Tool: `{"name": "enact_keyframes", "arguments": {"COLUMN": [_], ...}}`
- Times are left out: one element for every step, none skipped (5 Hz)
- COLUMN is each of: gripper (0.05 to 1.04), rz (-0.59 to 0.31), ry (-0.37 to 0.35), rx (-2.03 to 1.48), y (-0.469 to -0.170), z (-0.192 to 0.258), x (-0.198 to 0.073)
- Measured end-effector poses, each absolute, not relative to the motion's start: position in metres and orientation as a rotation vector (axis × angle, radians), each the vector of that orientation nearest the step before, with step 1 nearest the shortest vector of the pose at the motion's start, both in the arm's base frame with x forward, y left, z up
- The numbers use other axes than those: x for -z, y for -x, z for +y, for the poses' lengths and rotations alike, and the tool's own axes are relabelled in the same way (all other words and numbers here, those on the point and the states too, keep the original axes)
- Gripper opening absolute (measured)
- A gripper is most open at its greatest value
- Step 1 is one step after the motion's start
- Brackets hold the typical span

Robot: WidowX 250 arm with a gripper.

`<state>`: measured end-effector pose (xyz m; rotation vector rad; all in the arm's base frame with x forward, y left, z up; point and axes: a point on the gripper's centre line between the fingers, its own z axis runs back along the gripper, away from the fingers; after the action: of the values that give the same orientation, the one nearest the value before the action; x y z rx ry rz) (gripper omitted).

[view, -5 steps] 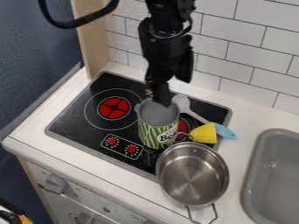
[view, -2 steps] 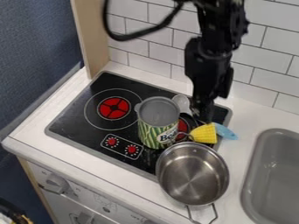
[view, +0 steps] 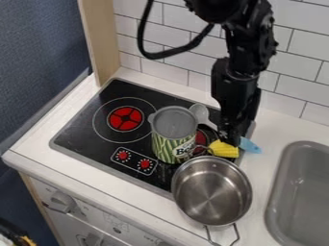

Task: Move the blue laddle below the left burner

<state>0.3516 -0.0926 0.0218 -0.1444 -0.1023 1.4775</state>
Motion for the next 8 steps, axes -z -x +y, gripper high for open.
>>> {"name": "enact_keyframes", "arguments": {"gripper": [0.999,0.999,0.999,0.999,0.941,0.650,0.371,0.332], "rz": [-0.100,-0.090,-0.057,-0.042,-0.036,-0.052,-0.050,-0.029], "ry": [0.115,0.102,0.046,0.019,0.002,-0.001,0.010,0.019], "rx": [-1.484,-1.483,-1.469,-1.462,-1.461,-1.457,-1.440,-1.424], "y": [-0.348,-0.344,-0.336,-0.339,-0.338,-0.339,-0.340,-0.339], "z": [-0.095,-0.099,-0.100,-0.101,-0.100,-0.098,-0.100,-0.103], "x": [-0.016,-0.012,0.001,0.009,0.011,0.011,0.011,0.011]}}
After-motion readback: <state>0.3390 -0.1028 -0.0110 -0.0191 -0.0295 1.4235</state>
